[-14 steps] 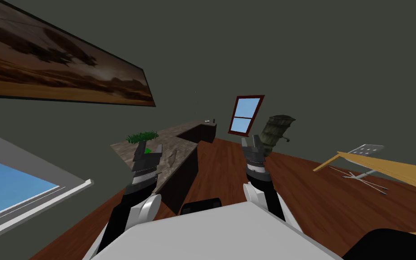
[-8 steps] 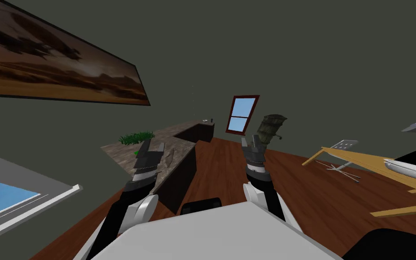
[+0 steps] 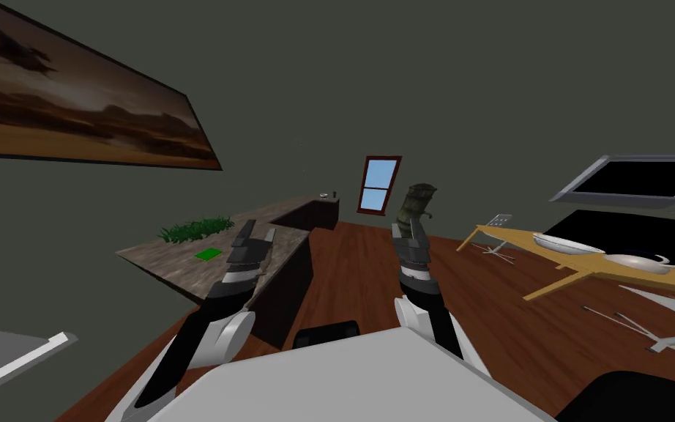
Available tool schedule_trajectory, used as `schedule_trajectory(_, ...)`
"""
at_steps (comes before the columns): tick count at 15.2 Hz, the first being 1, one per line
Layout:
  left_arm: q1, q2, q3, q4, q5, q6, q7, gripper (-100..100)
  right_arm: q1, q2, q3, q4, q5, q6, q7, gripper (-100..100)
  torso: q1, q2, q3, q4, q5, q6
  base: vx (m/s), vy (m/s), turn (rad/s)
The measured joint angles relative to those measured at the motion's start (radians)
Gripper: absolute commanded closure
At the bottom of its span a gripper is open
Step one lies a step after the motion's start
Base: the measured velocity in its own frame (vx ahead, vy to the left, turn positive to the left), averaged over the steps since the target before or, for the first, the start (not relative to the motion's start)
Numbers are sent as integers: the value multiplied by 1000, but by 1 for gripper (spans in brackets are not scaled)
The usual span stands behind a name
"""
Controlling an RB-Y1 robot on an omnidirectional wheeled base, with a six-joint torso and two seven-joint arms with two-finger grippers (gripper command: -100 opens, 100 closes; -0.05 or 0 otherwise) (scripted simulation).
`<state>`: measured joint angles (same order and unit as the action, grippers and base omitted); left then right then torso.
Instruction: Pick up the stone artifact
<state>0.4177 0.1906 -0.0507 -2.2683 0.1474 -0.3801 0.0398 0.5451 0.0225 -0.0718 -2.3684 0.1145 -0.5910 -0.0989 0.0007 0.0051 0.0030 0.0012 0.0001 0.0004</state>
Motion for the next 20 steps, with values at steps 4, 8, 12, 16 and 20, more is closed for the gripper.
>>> schedule_trajectory(4, -25, 32, -8, -16, 19, 74, 25, -100, 0, 0, 0, 0, 0, 0, 0, 0, 1, 0, 0, 0, 0, 0, -66, 14, -211)
schedule_trajectory(8, -43, 64, -20, -28, 36, 149, 52, -100, 0, 0, 0, 0, 0, 0, 0, 0, 2, 0, 0, 0, 0, 0, -70, 23, -220)
schedule_trajectory(12, -52, 94, -28, -44, 51, 222, 76, -100, 0, 0, 0, 0, 0, 0, 0, 0, 3, 0, 0, 0, 1, 0, -63, 23, -158)
schedule_trajectory(16, -65, 126, -33, -52, 66, 299, 103, -100, 0, 0, 0, 0, 0, 0, 0, 0, 3, -1, 0, 0, 1, -1, -61, 33, -181)
schedule_trajectory(20, -77, 161, -37, -56, 79, 369, 128, -100, 0, 0, 0, 0, 0, 0, 0, 0, 4, -1, -1, 0, 1, 0, -52, 31, -170)
